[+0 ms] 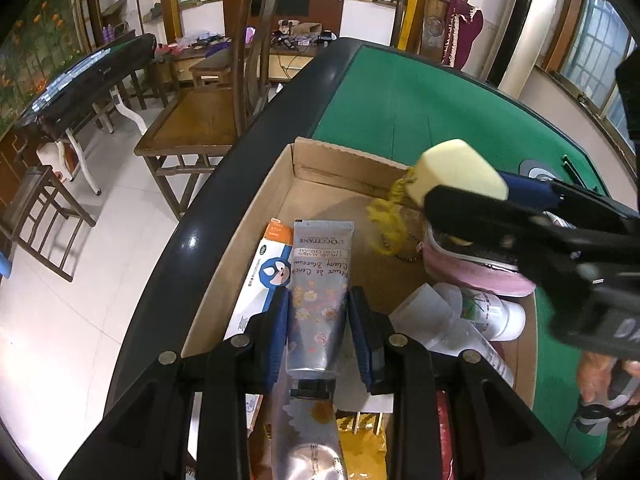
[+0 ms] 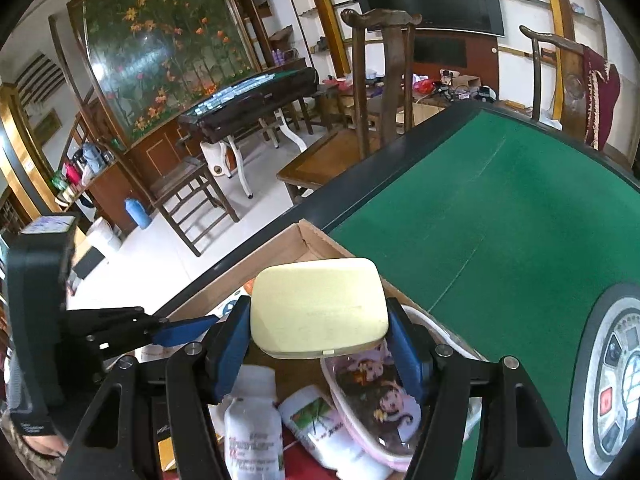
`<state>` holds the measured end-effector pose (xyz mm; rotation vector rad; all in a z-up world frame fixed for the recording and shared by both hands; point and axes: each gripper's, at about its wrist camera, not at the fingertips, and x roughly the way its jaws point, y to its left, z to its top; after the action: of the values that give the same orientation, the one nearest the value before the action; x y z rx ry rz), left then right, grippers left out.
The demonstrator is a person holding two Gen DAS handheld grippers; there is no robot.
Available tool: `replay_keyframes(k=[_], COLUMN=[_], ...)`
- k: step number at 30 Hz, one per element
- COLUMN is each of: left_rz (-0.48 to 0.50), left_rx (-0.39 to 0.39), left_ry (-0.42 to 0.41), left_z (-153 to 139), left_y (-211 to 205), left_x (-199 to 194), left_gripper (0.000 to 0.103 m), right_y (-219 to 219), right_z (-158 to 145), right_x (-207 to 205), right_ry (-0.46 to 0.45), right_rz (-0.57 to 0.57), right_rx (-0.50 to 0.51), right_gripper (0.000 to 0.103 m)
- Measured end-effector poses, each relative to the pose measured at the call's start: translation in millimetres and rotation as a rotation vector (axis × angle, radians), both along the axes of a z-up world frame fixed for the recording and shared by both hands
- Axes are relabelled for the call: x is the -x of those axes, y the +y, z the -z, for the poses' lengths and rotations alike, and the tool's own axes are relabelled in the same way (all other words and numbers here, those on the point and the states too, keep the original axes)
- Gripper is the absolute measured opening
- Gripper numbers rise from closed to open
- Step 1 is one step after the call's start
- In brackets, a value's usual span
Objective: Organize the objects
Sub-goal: 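Lower and release the tube into the tray with the left gripper while the right releases the case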
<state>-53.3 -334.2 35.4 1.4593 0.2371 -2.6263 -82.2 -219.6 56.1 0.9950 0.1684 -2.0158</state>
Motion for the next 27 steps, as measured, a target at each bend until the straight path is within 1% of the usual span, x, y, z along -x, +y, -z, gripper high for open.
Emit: replay_keyframes(k=[3, 7, 11, 12, 15, 17, 19, 23, 25, 26, 27], left_rz=[-0.002, -0.01, -0.021, -0.024, -0.037, -0.043, -0.046, -0.046, -0.054, -0.06, -0.068], left_rx=[0.002, -0.004, 0.007, 0.007, -0.003, -0.007, -0.01, 0.03, 0.055, 0.068, 0.087], left_ry=[-0.003, -0.01, -0.021, -0.021, -0.009, 0.002, 0.018, 0.062, 0.106, 0.13, 0.157], left_z=[0.3, 0.6, 0.5, 0.6, -1.4, -3.8, -8.1, -21.6, -32.3, -37.7, -43.9], left_y=[0.6, 2.1, 5.2, 5.9, 6.5, 7.3, 9.1, 19.2, 27.4, 32.1, 38.5], left_x=[2.4, 6.3, 9.5, 10.3, 12.1, 12.4, 11.0, 1.3, -9.8, -16.3, -24.6], left_gripper=[0.029, 0.029, 0.029, 0.029, 0.03, 0.034, 0.037, 0.046, 0.054, 0.058, 0.063], right_y=[-5.4, -9.1, -10.2, -8.3, -1.5, 6.6, 19.4, 55.8, 73.8, 82.6, 90.4], right_z=[8.0, 14.9, 16.7, 16.5, 11.6, 5.6, -2.8, -20.1, -26.1, -28.4, -30.1], right_x=[2.0, 9.4, 13.9, 13.5, 11.3, 9.3, 6.9, -8.0, -17.6, -24.6, -31.9], right_ry=[0.004, -0.014, -0.045, -0.048, -0.046, -0.041, -0.034, -0.032, -0.038, -0.038, -0.037], right_rz=[-0.001, 0.006, -0.003, -0.007, -0.003, 0.016, 0.037, 0.069, 0.073, 0.071, 0.063], right_rx=[-0.012, -0.013, 0.011, 0.018, 0.046, 0.069, 0.095, 0.165, 0.194, 0.203, 0.209], right_gripper=[0.07, 0.07, 0.071, 0.072, 0.079, 0.08, 0.082, 0.09, 0.095, 0.095, 0.097])
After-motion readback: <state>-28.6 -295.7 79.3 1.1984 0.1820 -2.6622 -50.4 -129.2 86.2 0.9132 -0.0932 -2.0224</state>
